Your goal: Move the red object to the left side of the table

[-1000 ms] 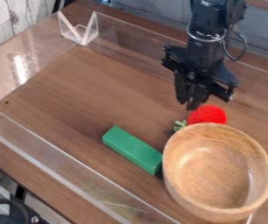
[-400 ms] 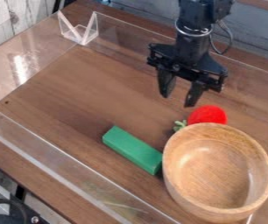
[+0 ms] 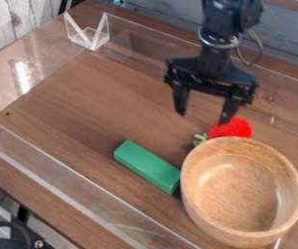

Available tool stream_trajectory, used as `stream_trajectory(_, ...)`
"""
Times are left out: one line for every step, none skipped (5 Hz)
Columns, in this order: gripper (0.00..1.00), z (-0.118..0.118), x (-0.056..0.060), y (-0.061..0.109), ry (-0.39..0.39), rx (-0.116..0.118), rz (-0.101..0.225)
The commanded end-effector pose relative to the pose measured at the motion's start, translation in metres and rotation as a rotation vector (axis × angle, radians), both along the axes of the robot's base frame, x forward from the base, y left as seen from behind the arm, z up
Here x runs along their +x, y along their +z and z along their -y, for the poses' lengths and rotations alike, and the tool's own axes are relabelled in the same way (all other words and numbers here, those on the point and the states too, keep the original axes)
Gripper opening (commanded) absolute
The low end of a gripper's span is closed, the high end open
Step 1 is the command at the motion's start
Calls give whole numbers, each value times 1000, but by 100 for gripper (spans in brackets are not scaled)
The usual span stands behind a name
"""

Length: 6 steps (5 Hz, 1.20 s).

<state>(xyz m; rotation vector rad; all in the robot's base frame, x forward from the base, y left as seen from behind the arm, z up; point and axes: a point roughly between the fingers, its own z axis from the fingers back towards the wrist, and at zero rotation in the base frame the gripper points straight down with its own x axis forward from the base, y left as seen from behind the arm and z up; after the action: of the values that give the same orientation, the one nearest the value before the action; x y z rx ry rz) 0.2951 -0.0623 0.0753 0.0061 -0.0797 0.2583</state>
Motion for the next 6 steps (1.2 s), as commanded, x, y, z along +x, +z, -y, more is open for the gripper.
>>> stream_trajectory(100, 17, 16, 6, 47, -25, 49)
stream_trajectory(100, 25, 23, 3, 72, -41, 50)
stream_trajectory(100, 39, 21, -3, 48, -54, 44)
stream_trajectory(100, 52, 20, -10, 22, -65, 39)
stream_trajectory(100, 64, 20, -17, 19, -70, 34)
stream_trajectory(100, 56, 21, -22, 138, -78, 37)
